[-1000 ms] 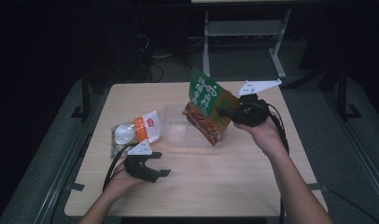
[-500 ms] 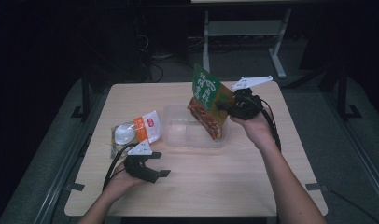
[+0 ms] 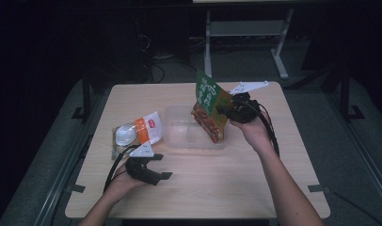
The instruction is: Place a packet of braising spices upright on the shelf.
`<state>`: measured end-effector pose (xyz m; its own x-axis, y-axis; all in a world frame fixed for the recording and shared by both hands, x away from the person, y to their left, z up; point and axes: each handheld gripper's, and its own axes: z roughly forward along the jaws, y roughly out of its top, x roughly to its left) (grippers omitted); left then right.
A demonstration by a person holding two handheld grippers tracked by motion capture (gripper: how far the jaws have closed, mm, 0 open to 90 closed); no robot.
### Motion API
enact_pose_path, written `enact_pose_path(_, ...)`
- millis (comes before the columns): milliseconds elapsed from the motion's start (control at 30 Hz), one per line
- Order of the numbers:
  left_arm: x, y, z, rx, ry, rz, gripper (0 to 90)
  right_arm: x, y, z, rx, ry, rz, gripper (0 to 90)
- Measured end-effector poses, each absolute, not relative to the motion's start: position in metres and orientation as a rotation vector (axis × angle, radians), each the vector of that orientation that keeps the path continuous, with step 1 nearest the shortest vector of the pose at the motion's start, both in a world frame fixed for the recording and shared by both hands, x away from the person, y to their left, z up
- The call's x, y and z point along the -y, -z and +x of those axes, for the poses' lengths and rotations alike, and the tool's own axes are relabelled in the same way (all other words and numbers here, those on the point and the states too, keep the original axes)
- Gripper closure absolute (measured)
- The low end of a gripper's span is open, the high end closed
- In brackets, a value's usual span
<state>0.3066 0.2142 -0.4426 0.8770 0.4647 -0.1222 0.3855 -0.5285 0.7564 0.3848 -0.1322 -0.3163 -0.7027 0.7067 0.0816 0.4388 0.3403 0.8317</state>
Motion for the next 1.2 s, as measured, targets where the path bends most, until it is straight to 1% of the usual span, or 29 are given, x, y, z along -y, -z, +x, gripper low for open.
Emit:
enact_pose_path(733, -0.210, 0.446, 0.305, -0.582, -0.107, 2.232, 17.3, 0.123, 0.337, 0.393, -2.347, -1.236, 1.052, 89.6)
enact_pose_path(1033, -0.209, 0.447, 0.305, -0.581, -0.104, 2.232, 17.3, 0.125, 0.339, 0.392, -2.339, -1.238, 1.059, 86.5)
enact_pose_path(1200, -0.209, 0.446, 0.305, -0.580, -0.103, 2.233, 17.3, 0.126, 0.338, 0.392, -2.332, -1.193, 1.044, 89.1)
